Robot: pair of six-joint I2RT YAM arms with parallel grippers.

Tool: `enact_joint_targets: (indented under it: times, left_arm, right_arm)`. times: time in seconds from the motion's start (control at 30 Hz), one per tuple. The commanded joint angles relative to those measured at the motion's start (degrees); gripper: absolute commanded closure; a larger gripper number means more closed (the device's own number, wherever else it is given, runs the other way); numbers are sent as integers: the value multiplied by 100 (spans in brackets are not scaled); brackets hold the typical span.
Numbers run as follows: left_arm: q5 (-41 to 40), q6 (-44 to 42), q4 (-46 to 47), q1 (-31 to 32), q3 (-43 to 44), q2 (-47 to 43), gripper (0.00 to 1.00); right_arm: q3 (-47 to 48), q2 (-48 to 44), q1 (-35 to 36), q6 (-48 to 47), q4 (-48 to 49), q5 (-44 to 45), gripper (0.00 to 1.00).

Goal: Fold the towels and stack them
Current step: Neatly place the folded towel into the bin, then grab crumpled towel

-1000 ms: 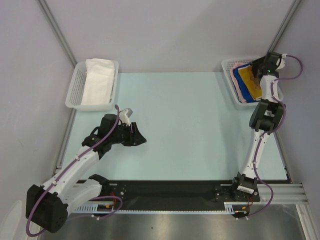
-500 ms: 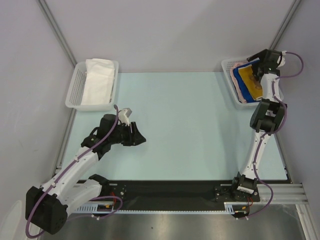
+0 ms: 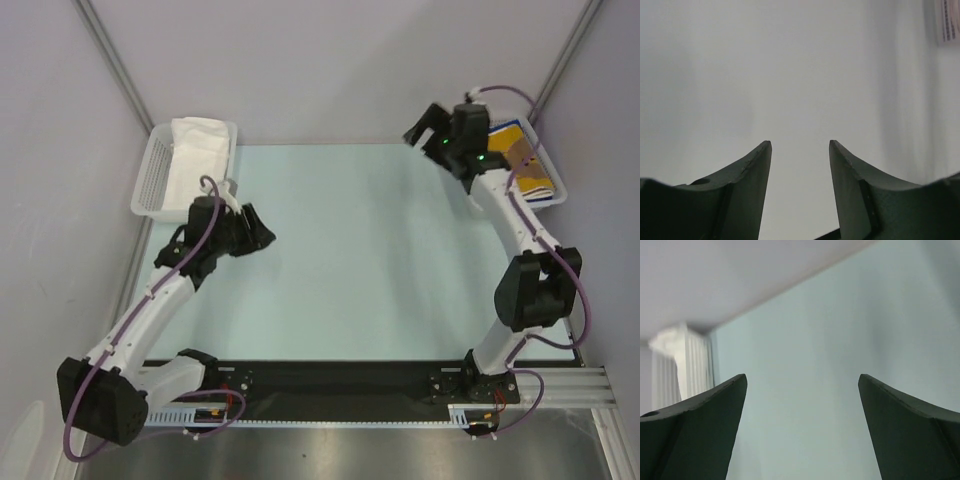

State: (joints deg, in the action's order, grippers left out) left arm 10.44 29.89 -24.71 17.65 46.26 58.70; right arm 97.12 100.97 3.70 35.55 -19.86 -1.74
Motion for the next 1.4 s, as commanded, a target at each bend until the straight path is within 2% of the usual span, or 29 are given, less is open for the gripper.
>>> enact_joint_targets:
  times: [0.0,0.07,0.1,0.2,0.3,0.4,0.43,0.53,0.67,0.73,0.87,0.9,0.97,1.0,1.07,1.37]
  left_arm:
    - [-1399,482,90,-270,1442,543,44]
    - [-2207,518,-77,-471,1972,1079,39]
    - [-2308,535,-130,-595,2462,1274,38]
    - [-2825,580,-227,-1105,3202,2229,37]
    - [-2776,676,-245,-1614,3704,3013,38]
    - [-2714,650,-437,-1930,4362,4165,40]
    - [-2618,615,-490,-1975,4539,4768,40]
    - [-2546,448,-754,-2107,5312,5858,38]
    - [-2117,684,-1114,-2345,5972,6846,36]
    - [-2055,772,-1141,-2363,6184,7014,39]
    - [-1967,817,-1063,-2389,6220,7085,55]
    - [-1949,817,-1054,-2380,6220,7051,68]
    - [-1923,790,-1010,-2389,6220,6989,79]
    - [-1914,799,-992,-2398,6237,6910,91]
    - [-1852,747,-844,-2398,6237,6778,100]
    - [-2080,614,-279,-2406,6113,5881,100]
  right_arm:
    - [-1201,-550,927,-479,331,332,0]
    - [-1958,-815,1454,-426,578,376,0]
    - [-2160,-868,1632,-470,632,367,0]
    - [-2487,-939,2150,-672,492,683,0]
    - [-2777,-1035,2327,-620,561,667,0]
    - [-2918,-1044,2354,-540,641,438,0]
    - [-2901,-1044,2415,-549,641,429,0]
    - [-2822,-1070,2494,-593,588,429,0]
    - [-2839,-1158,2556,-628,588,402,0]
    - [-2830,-1167,2556,-628,553,393,0]
    - [-2857,-1264,2583,-654,518,437,0]
    - [-2865,-1281,2583,-655,535,437,0]
    - [-2857,-1308,2583,-655,518,446,0]
    - [-2848,-1308,2583,-646,527,438,0]
    - [-2857,-1317,2583,-663,527,429,0]
    - [-2848,-1264,2591,-637,553,385,1]
